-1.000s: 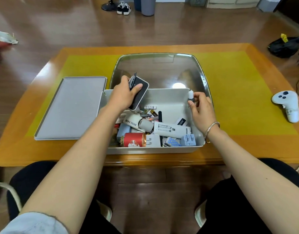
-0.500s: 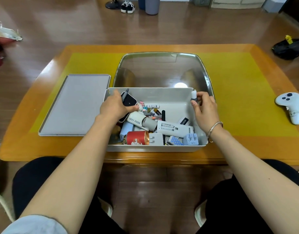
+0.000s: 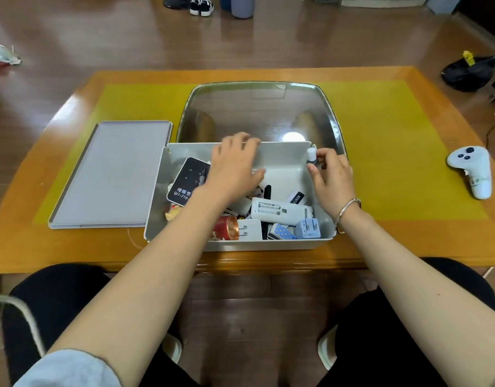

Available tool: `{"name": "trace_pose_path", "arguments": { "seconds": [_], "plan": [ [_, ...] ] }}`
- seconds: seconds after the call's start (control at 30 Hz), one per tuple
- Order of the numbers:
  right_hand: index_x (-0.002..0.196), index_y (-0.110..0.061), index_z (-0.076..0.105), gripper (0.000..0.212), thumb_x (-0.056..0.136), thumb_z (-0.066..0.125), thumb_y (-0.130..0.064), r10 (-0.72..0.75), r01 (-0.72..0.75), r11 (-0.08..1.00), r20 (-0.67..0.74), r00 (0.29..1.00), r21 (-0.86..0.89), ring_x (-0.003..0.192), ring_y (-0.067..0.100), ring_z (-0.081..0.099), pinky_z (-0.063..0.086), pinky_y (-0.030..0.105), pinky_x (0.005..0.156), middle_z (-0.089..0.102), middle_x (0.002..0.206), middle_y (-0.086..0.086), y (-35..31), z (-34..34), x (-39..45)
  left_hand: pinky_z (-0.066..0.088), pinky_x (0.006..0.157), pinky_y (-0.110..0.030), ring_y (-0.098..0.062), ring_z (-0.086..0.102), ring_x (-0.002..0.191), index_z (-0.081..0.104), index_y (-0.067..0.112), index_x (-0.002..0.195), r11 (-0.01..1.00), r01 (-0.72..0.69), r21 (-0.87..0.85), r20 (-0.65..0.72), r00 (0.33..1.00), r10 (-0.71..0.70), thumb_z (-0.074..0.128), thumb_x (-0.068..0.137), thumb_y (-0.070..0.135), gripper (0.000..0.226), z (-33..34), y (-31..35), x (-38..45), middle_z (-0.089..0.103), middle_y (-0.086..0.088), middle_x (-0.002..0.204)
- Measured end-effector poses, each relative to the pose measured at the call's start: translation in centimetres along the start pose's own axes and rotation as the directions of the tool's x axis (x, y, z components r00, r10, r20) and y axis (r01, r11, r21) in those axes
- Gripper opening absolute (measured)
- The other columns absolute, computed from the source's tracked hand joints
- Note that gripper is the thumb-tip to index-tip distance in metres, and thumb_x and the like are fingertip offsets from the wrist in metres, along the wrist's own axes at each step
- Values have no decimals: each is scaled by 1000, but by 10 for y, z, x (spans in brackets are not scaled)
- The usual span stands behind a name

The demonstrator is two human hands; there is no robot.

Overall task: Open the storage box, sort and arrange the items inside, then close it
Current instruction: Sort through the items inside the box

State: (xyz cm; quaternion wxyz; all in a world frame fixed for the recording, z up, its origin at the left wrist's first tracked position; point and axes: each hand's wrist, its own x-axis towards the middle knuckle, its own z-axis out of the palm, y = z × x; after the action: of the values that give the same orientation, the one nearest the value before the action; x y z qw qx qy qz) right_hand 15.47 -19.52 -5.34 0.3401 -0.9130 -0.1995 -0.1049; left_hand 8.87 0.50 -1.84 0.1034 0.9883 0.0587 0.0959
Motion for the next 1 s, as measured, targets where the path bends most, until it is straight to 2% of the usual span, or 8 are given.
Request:
{"name": "trace_pose_path", "arguments": {
  "seconds": [0.07,0.13,0.3,0.4,0.5,0.73,0.87,1.0],
  "plan": [
    [112,-15,53,21,92,53,-22,-14,14,1000,5,1000,-6,103,26,47,33,38,86,59,103,7,1,0,1,24,109,-41,-26,28,136,34,24,144,990,-120,-67,161,978,130,52,92,43,58,12,17,5,32,-6,149],
    [112,-15,53,22,92,53,-23,-29,30,999,16,999,-17,104,26,47,33,38,86,60,103,7,3,1,2,23,111,-43,-26,24,140,31,26,147,985,-148,-93,329,929,171,47,95,46,58,25,28,9,27,-5,154],
    [110,-20,55,20,91,55,-28,-78,78,991,5,997,-104,101,22,47,23,29,81,60,99,2,3,0,3,20,111,-49,-29,20,143,35,28,145,995,-93,20,588,806,64,29,95,63,62,44,25,10,24,-7,156],
    [107,-17,59,20,89,59,-27,-215,213,959,11,977,-185,98,24,51,25,33,83,64,92,1,-4,-2,6,20,112,-49,-29,22,142,37,30,145,992,-104,67,611,791,42,23,91,70,68,47,17,6,22,-5,157],
    [103,-16,59,18,89,59,-27,-275,300,912,126,953,-278,90,26,57,26,35,82,65,91,3,-10,1,14,17,111,-50,-28,21,142,37,30,144,990,-111,88,609,793,35,23,89,73,71,47,15,3,24,-3,157],
    [103,-18,56,17,89,51,-28,-140,345,738,368,919,-580,77,26,61,21,37,87,68,79,2,-26,21,35,16,111,-51,-27,21,142,36,30,145,991,-95,94,600,800,20,25,89,72,70,47,16,2,22,-2,157],
    [83,-19,51,11,86,57,-28,-92,385,643,432,897,-662,73,24,57,24,38,92,67,75,2,-31,27,41,16,112,-50,-26,20,143,34,30,146,992,-95,83,601,799,26,25,90,72,71,45,15,2,22,-1,157],
    [76,-21,52,22,82,64,-38,-29,404,565,472,881,-719,83,23,56,26,37,95,68,78,2,-36,27,45,15,112,-50,-26,20,142,33,30,146,993,-95,72,605,795,32,25,89,72,71,44,14,3,22,-1,157]
  ]
}}
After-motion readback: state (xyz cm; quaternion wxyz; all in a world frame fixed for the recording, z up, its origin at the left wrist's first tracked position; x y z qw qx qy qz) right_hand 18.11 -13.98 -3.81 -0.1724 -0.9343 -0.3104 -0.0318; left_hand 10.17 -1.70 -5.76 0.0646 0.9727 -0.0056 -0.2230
